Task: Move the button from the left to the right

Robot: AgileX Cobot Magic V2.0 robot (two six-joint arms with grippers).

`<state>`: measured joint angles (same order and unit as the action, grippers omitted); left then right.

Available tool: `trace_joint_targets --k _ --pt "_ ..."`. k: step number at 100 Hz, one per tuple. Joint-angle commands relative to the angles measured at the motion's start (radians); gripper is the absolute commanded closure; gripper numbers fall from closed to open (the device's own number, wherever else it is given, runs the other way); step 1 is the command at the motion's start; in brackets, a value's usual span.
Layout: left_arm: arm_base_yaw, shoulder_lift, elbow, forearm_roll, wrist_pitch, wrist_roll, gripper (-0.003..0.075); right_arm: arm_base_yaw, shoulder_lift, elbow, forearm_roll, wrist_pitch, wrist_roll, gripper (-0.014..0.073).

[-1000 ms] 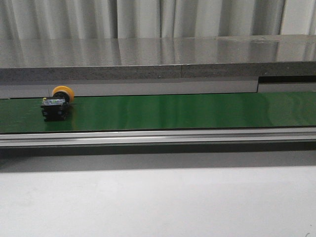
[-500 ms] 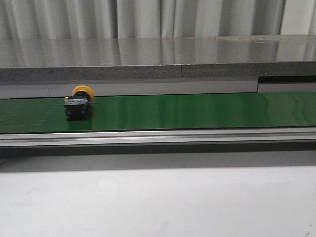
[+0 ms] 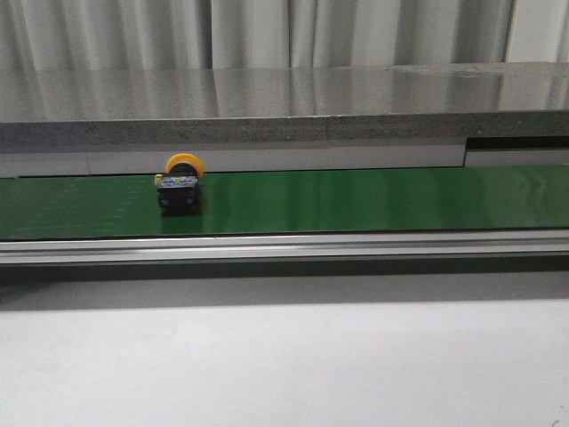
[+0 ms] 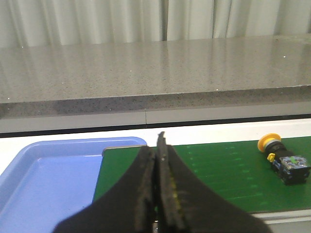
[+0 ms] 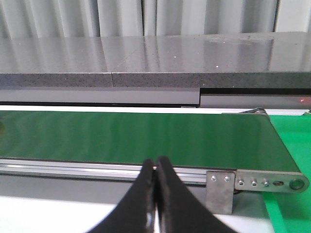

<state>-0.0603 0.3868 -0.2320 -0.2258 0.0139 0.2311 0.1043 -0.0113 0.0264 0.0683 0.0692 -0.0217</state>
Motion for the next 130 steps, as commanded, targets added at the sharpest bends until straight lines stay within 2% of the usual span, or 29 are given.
trace_joint_targets --k 1,9,21,56,73,94,103,111,112,113,122,130 --pt "-0.009 0.005 -0.028 -0.008 -0.082 -0.001 0.0741 0.000 -0.009 -0.058 -0.004 -0.069 -0.002 0.0683" --pt "-0.009 0.005 -0.028 -0.008 -0.082 -0.001 0.0741 0.000 0.015 -0.111 -0.003 -0.044 -0.002 0.0683" --pt "-0.009 0.005 -0.028 -0.008 -0.082 -0.001 0.0741 0.000 0.096 -0.231 -0.003 0.072 -0.002 0.0683" --pt "-0.009 0.005 -0.028 -0.008 -0.082 -0.001 0.0741 0.000 0.528 -0.670 0.005 0.465 -0.002 0.0683" --pt "-0.009 0.005 -0.028 -0.008 -0.082 -0.001 0.0741 0.000 0.733 -0.813 0.013 0.527 -0.002 0.0683" --pt "-0.009 0.005 -0.028 -0.008 -0.082 -0.001 0.0741 0.000 0.880 -0.852 0.020 0.520 -0.002 0.0672" --pt "-0.009 0.005 -0.028 -0.008 -0.082 -0.001 0.0741 0.000 0.916 -0.852 0.062 0.522 -0.002 0.0585" --pt "-0.009 0.005 -0.028 -0.008 -0.082 -0.001 0.0741 0.000 0.938 -0.852 0.097 0.521 -0.002 0.0423" --pt "-0.009 0.005 -0.028 -0.008 -0.082 -0.001 0.0741 0.000 0.939 -0.852 0.099 0.520 -0.002 0.0423" --pt "-0.009 0.005 -0.028 -0.008 -0.082 -0.001 0.0741 0.000 0.942 -0.852 0.101 0.519 -0.002 0.0377" --pt "-0.009 0.005 -0.028 -0.008 -0.082 -0.001 0.0741 0.000 0.948 -0.852 0.102 0.509 -0.002 0.0199" --pt "-0.009 0.005 -0.028 -0.008 -0.082 -0.001 0.0741 0.000 0.948 -0.852 0.103 0.485 -0.002 0.0110"
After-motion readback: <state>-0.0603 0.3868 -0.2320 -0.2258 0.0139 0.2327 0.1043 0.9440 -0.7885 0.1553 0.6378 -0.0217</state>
